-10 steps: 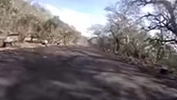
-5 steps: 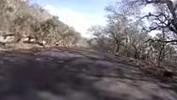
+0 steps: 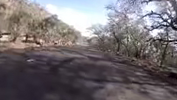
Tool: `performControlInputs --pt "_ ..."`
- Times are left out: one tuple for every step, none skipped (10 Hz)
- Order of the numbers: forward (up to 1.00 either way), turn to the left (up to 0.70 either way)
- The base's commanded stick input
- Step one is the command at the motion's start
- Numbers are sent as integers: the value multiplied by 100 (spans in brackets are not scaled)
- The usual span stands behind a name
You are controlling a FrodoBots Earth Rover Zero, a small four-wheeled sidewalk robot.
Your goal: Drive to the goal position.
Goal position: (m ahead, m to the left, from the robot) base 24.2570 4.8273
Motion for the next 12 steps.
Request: performControlInputs --pt "70 0" --pt "70 0" --pt "70 0" --pt "70 0" --pt "70 0" --pt "70 0" --pt "70 0" --pt "70 0" --pt "70 0" --pt "70 0" --pt "70 0" --pt "70 0"
